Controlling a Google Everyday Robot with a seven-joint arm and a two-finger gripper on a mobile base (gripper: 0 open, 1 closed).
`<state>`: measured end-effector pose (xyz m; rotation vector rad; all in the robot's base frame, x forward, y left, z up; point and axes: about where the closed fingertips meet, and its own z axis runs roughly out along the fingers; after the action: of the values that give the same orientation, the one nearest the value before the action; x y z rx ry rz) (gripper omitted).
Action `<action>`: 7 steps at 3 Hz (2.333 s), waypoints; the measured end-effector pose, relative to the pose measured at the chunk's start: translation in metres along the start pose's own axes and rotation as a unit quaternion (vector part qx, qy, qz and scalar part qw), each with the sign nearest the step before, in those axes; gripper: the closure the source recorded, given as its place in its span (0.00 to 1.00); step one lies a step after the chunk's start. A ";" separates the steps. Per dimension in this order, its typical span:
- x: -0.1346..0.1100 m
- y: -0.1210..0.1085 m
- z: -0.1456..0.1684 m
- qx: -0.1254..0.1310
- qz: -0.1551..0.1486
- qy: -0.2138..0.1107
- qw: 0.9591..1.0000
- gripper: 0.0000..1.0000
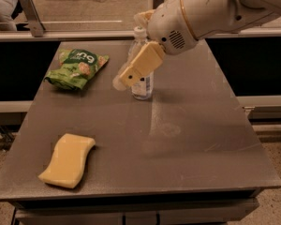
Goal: Knock blue plastic bottle over
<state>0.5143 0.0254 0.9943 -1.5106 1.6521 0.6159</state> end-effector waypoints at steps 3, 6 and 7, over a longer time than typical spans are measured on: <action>0.002 0.002 -0.001 0.004 0.002 -0.001 1.000 0.00; 0.002 0.002 -0.001 0.004 0.001 -0.001 1.000 0.00; 0.002 0.002 -0.001 0.004 0.001 -0.001 1.000 0.00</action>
Offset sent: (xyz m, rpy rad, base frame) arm 0.0283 -0.0246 -0.0009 0.0913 -0.0964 -0.0738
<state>0.5126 0.0238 0.9929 -1.5024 1.6537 0.6111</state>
